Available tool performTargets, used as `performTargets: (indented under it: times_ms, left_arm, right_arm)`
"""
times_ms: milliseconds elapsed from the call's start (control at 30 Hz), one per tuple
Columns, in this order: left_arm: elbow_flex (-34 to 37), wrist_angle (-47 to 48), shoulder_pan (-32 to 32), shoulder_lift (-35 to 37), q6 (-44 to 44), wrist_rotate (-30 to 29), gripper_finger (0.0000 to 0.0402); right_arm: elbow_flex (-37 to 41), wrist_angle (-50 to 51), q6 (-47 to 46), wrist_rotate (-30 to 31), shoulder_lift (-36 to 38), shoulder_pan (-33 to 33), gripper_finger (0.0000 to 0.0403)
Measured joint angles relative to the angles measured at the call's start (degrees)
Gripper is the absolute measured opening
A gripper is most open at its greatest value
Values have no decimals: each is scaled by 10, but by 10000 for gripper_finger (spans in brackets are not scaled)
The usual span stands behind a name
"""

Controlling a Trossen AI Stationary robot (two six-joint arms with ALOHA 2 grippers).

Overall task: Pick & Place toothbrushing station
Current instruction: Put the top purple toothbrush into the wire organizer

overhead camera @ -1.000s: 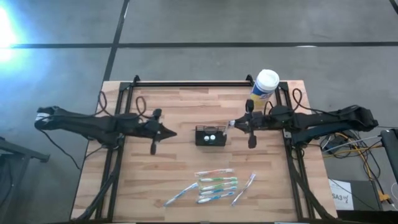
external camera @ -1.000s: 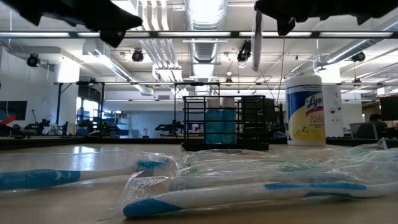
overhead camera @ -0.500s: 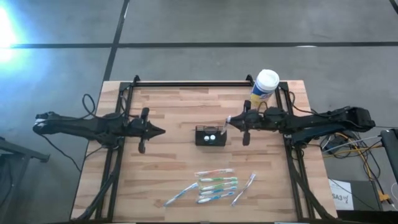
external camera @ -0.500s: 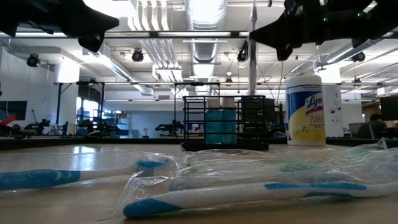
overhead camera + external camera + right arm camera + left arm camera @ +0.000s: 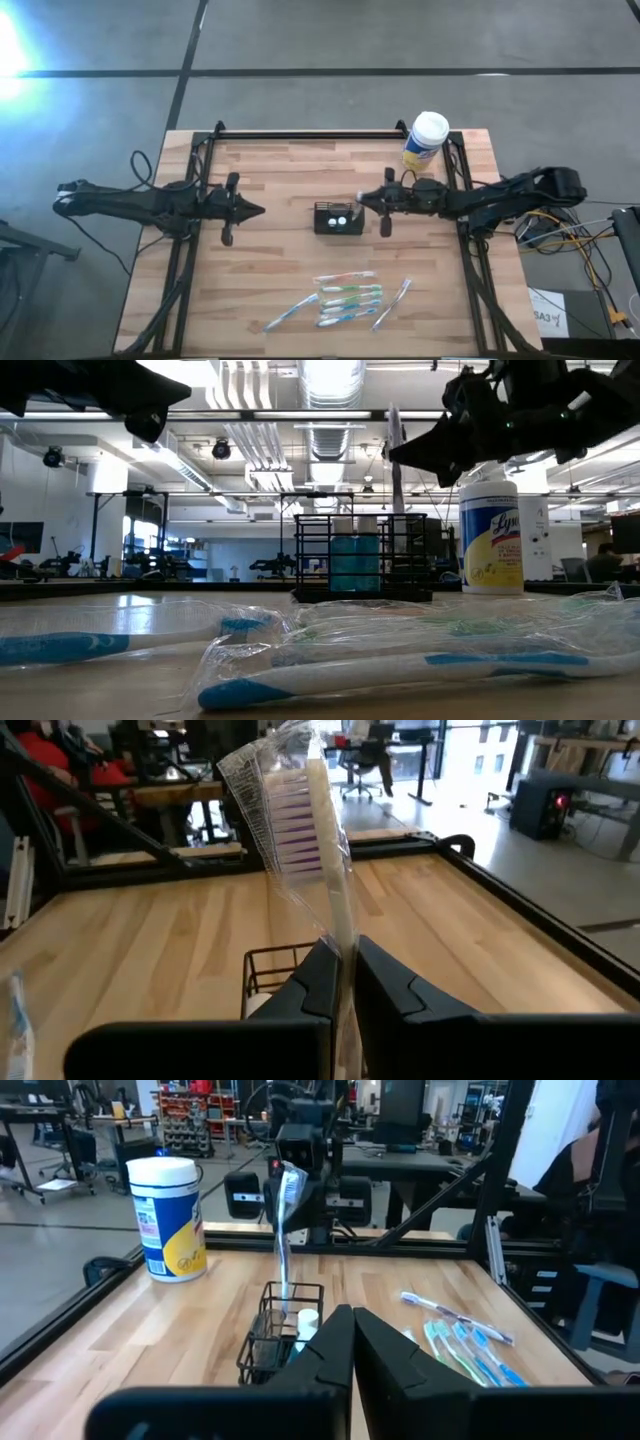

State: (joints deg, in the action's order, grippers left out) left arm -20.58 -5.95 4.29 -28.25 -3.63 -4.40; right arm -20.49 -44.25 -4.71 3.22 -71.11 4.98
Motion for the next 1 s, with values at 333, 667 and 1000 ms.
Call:
performTargets:
  times_ms: [333,667,1000]
  left_arm:
    - [2,0,0,-1,-1,4,12]
    - [2,0,0,-2,-27,4,10]
    - [3,0,0,-6,-31,4,11]
  right_arm:
    - [89,-140,-9,8,-24,3,13]
    - [89,-158,-22,14,-57,3,13]
    - [51,-160,-15,13,-130,3,13]
